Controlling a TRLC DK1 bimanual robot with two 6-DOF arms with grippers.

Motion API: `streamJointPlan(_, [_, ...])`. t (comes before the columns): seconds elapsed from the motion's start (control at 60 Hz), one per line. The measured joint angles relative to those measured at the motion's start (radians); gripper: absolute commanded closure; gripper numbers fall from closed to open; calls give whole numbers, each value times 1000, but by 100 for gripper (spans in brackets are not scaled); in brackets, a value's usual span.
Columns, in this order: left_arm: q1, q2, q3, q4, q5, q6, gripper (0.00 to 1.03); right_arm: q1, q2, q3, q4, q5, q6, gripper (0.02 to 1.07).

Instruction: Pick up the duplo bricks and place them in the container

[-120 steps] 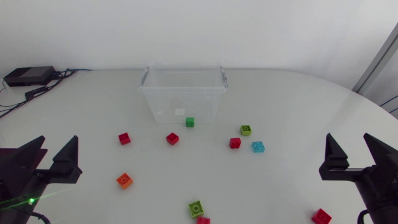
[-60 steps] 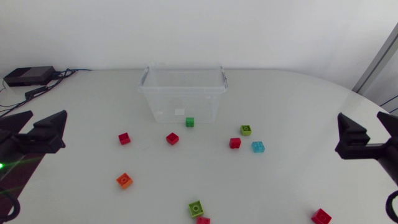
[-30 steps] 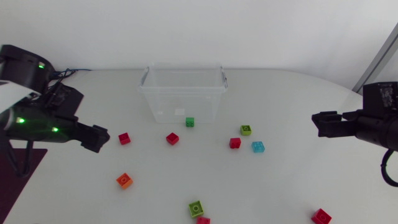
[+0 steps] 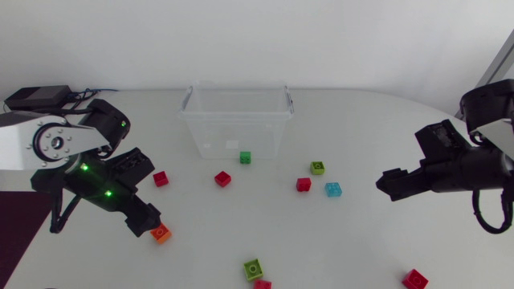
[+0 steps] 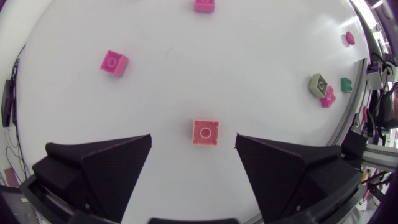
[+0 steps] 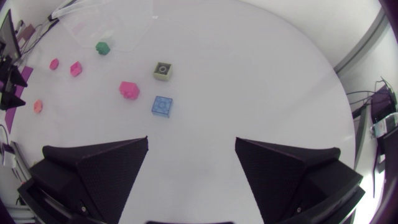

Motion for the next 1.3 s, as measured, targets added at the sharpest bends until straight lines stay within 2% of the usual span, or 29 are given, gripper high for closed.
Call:
streamJointPlan(0.167, [0,71,-16,-2,0,21,16,9,4,-1,9,-55,-30,7])
streamJointPlan(0.433, [-6,182,-35,35,0,29,16,58,40,-16,61,-54,-37,7])
streamJointPlan(0.55, [-26,222,-36,62,0,29,17,92,60,-22,72,-21,-37,7])
streamJointPlan(0.667, [-41,257,-36,84,0,28,31,123,77,-27,106,19,-36,7])
streamJointPlan(0.7, [-42,271,-36,90,0,29,43,133,84,-27,114,26,-36,7])
streamJointPlan(0.733, [-42,283,-35,93,-3,30,60,144,93,-27,129,36,-35,7])
streamJointPlan(0.833, [-24,295,-29,112,5,35,74,176,135,-27,164,67,-21,7])
streamJointPlan(0.95, [-5,299,-25,126,18,40,77,217,220,-24,174,96,21,8])
streamJointPlan(1.133, [-4,263,-36,127,38,45,78,235,383,40,181,107,101,13])
streamJointPlan(1.3, [16,116,-29,98,72,51,78,249,473,116,192,140,146,15])
